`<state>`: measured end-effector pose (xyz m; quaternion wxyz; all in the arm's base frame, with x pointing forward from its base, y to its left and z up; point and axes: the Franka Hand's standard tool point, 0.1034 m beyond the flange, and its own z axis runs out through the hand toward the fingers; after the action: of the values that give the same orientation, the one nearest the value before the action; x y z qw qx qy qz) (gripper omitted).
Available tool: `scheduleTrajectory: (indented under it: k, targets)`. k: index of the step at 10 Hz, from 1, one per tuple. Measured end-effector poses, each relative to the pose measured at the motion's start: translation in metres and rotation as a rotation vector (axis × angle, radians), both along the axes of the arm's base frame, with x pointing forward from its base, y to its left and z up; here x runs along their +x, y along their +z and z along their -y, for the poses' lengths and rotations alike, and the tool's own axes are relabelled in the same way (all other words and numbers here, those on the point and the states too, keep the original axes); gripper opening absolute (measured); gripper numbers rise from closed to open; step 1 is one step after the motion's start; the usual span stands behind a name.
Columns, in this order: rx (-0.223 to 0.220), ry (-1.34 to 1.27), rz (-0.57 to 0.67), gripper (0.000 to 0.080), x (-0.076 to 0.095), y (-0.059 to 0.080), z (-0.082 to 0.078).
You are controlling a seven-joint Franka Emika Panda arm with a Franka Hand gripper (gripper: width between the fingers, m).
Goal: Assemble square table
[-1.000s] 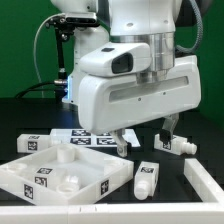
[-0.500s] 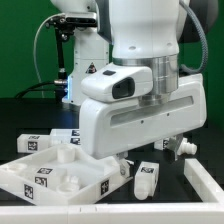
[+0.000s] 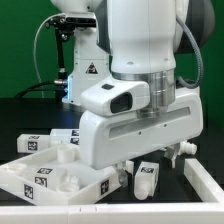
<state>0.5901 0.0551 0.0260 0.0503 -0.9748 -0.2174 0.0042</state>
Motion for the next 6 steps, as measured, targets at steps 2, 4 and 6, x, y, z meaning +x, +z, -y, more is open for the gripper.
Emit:
scheduleTrajectory:
  k: [2, 4, 6]
  targets:
    - [-0.001, -0.001, 0.005, 0.0649, -0.004, -0.01, 0.003]
    - [-0.003, 0.0, 0.019, 0.0649, -0.01, -0.016, 0.002]
    - [-0.003, 0.001, 0.024, 0.0637, -0.012, -0.018, 0.001]
